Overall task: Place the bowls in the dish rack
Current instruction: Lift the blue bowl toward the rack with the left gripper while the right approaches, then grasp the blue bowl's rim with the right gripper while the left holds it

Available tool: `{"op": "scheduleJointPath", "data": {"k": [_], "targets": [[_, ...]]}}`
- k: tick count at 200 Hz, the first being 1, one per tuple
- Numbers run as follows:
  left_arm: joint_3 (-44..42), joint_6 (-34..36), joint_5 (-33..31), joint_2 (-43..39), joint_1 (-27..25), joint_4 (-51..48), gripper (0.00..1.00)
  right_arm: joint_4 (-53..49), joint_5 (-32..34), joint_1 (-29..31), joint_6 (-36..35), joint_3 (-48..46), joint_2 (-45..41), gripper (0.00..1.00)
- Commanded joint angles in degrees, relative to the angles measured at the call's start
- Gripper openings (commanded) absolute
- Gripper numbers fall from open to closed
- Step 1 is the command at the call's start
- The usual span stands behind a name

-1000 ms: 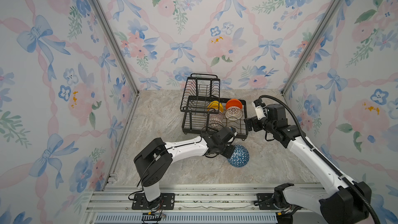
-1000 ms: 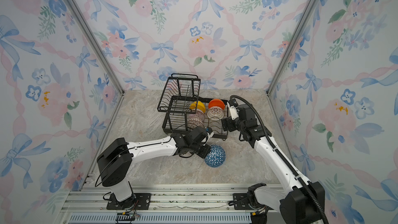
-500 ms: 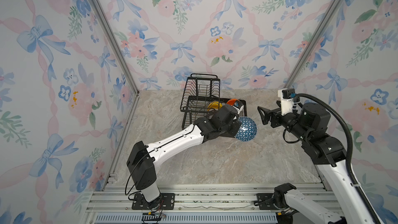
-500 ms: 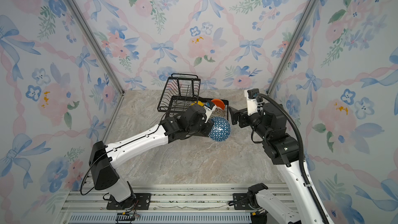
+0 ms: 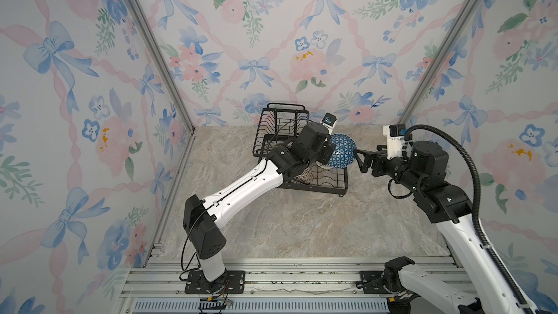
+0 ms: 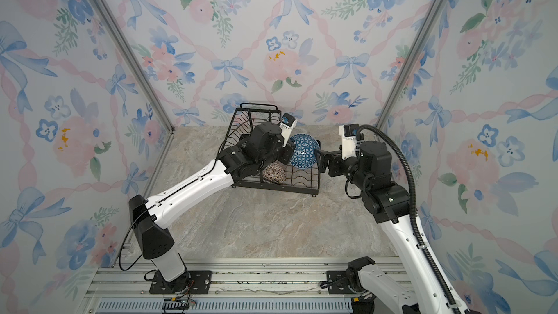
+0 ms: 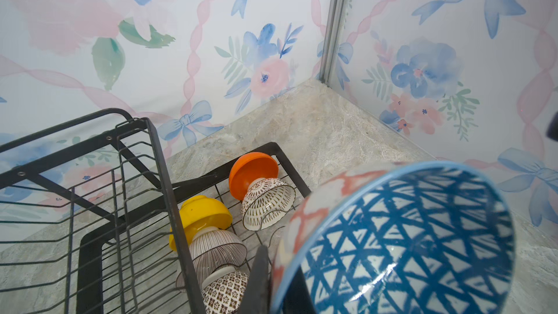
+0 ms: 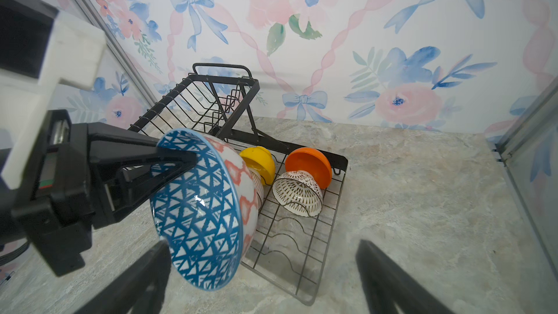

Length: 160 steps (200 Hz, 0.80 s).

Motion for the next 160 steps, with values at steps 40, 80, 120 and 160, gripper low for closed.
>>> {"op": "scheduleJointPath", "data": {"k": [40, 80, 120, 160], "targets": [[2.58, 0.60, -0.53, 0.45, -0.11, 1.73, 0.00, 4.44, 1.35, 0.48, 7.07, 0.92, 6.14, 0.89], [3.15, 0.41, 0.50, 1.10, -0.25, 1.80, 0.00, 3.73, 2.19, 1.22, 8.05, 1.40, 8.75, 0.74], [3.35, 0.40, 1.24, 1.32, -0.18, 1.80, 0.00, 4.32, 3.00, 2.12, 8.83, 1.40, 10.52, 0.65], [3.19, 0.15, 2.26, 1.12, -0.25, 1.79, 0.00, 4.59, 3.39, 2.63, 8.83, 1.93, 11.88, 0.54]]}}
